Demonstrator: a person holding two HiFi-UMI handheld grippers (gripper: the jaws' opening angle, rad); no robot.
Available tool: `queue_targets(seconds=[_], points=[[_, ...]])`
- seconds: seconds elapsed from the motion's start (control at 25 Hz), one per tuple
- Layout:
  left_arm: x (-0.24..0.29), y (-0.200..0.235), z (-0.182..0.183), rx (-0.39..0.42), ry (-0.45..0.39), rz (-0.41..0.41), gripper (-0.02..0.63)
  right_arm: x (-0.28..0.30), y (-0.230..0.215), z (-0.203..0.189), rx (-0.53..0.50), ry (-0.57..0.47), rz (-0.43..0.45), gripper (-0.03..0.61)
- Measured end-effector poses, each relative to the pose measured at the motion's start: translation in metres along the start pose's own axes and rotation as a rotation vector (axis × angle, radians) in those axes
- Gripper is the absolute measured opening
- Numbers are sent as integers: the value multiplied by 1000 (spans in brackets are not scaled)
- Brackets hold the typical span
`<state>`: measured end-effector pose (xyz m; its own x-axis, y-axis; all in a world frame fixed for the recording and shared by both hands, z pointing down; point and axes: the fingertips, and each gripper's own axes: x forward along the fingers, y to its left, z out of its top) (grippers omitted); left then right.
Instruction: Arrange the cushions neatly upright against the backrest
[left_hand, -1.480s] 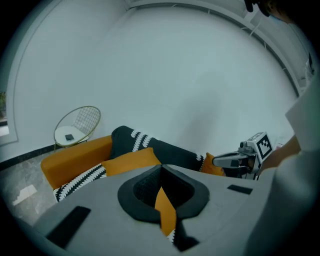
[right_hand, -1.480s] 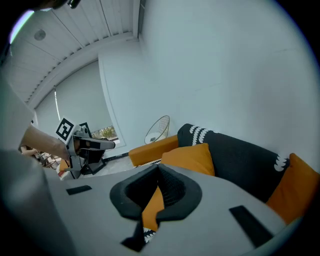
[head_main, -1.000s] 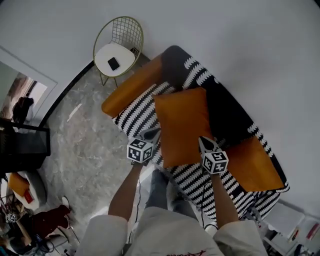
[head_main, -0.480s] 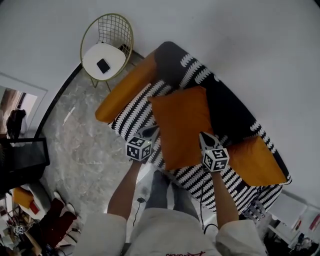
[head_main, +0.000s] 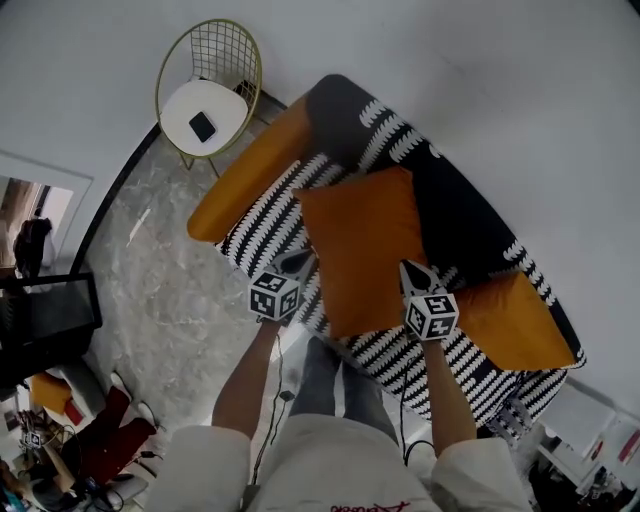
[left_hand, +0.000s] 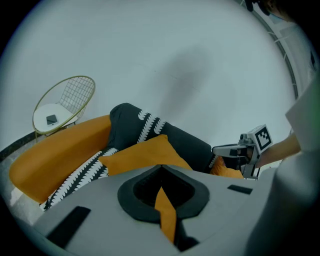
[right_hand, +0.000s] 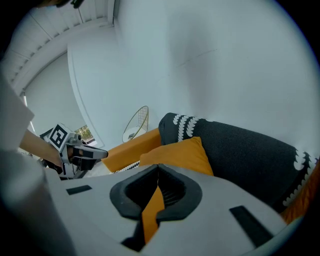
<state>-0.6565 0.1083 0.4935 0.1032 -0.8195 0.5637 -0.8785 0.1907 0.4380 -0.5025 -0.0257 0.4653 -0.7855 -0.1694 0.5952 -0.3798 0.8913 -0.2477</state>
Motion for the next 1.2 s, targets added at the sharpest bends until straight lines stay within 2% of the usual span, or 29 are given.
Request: queue_targets(seconds=[0.24, 0.6, 0.76, 1.0, 1.08, 1.2], points=[[27, -19, 12, 60, 57, -44, 29, -18, -25, -12, 81, -17, -60, 29], [116, -91, 27, 239, 202, -230, 29, -87, -102, -68, 314, -74, -295, 29], [153, -138, 24, 290, 255, -301, 29, -123, -127, -86, 382, -101, -362, 29], [187, -199, 7, 389, 335, -380, 29, -171, -141, -116, 494, -151, -446, 29], [188, -204, 2, 438, 362, -390, 29, -175, -140, -128, 535, -158, -461, 29], [189, -199, -3, 444, 369, -373, 29, -175, -136, -146, 576, -158, -468, 29]])
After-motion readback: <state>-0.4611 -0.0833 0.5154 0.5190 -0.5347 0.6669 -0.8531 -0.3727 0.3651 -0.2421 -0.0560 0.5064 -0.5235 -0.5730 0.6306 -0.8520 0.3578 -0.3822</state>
